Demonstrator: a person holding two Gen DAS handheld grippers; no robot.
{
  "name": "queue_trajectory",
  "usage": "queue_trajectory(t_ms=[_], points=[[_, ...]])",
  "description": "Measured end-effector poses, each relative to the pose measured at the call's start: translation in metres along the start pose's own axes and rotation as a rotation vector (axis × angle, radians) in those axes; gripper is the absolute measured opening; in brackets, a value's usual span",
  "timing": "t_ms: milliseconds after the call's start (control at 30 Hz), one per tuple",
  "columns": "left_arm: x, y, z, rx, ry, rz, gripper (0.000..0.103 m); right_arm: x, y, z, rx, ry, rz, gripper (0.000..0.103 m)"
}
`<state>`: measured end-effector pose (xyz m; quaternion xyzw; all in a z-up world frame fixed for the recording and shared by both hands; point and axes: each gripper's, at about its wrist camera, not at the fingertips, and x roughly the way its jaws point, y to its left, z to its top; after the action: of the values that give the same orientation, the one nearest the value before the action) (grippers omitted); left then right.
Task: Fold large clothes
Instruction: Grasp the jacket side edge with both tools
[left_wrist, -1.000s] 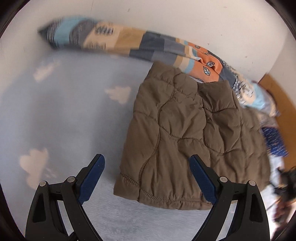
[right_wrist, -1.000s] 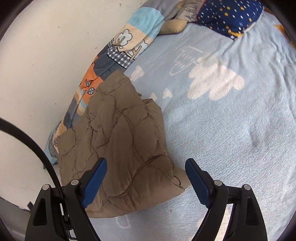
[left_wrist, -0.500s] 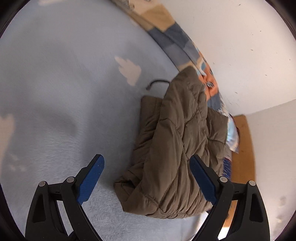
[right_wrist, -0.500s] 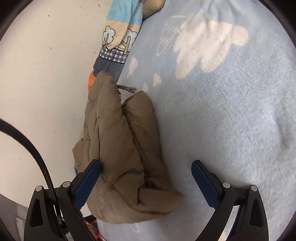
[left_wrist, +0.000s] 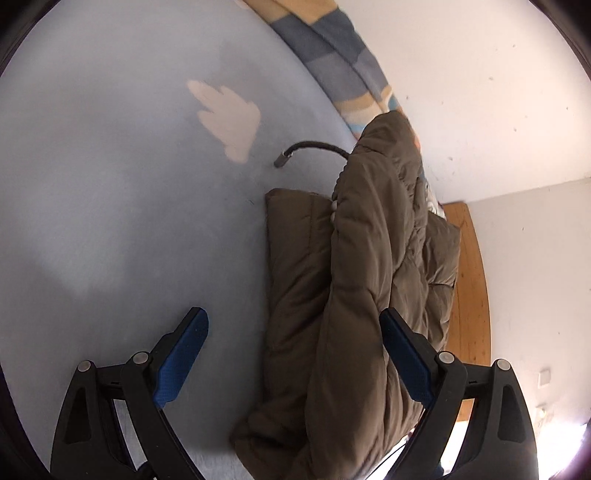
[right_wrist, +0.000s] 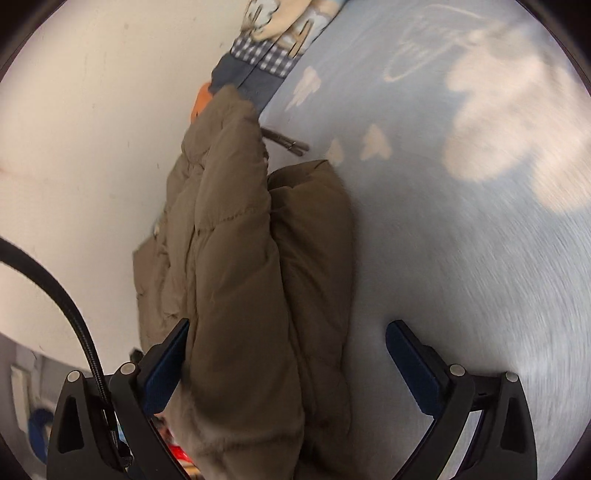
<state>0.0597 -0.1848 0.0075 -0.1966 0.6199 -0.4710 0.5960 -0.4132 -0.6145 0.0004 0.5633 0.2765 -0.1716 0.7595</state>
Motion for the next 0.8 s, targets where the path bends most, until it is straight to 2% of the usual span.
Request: queue_trajectory(t_ms=[233,467,667,733,767,800], points=[[0.023,-0.003,0.028,0.104,0.085,-0.027,0.094,0.025,0.008,0.022,-0.133,0.127,-0.003,0.103],[0.047,-0.022,0.037,0.239,0.104,-0.026,0.103,0.053,0.021,0.034,-0.257,0.163,0.018,0.103],[0.066,-0.044,0.034,0.333,0.115,-0.014,0.103,0.073,0.037,0.031,-0.329,0.181,0.049,0.103],[0.069,-0.049,0.038,0.34,0.108,0.005,0.089,0.079,0.044,0.028,-0.359,0.182,0.078,0.091],[0.066,-0.052,0.04,0.328,0.104,-0.006,0.072,0.078,0.048,0.024,-0.362,0.179,0.113,0.078],[0.062,-0.055,0.042,0.319,0.093,-0.004,0.061,0.079,0.051,0.023,-0.366,0.172,0.113,0.069]])
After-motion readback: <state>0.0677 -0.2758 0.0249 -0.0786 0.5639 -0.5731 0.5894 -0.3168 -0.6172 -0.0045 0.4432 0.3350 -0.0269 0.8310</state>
